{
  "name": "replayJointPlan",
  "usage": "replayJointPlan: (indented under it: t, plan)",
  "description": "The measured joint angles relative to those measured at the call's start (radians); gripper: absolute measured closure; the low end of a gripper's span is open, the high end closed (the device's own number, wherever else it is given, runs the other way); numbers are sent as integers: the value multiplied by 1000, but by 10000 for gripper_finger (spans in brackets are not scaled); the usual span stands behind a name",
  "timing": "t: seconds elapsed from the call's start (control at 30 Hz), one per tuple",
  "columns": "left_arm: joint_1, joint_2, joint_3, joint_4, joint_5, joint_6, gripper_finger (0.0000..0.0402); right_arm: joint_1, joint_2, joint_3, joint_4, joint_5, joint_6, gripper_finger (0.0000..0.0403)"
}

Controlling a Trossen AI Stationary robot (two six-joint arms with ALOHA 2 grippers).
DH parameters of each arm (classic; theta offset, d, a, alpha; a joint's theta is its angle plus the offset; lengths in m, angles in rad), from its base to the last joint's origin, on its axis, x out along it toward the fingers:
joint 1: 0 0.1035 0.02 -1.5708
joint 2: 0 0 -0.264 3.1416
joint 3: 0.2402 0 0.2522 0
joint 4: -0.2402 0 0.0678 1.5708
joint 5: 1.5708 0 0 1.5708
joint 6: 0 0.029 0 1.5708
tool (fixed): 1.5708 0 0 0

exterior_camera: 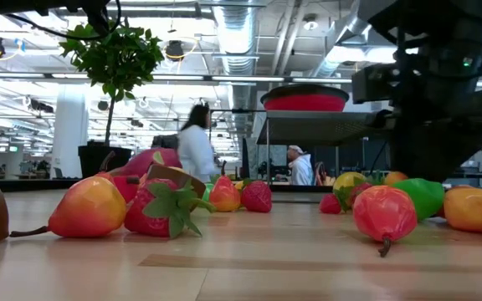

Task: Pick & Place Fruit
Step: Put the yellow pear into the red colander on the shelf

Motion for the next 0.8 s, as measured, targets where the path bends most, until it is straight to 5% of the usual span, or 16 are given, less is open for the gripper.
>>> replayJointPlan:
  t: [0.3, 0.8]
  plan:
    - [0, 0, 0, 0, 0, 0, 399, 0, -38, 28, -41, -1, 10, 295]
    - [0, 0, 0, 1, 0, 0, 399, -87, -202, 260, -231, 2, -13, 295]
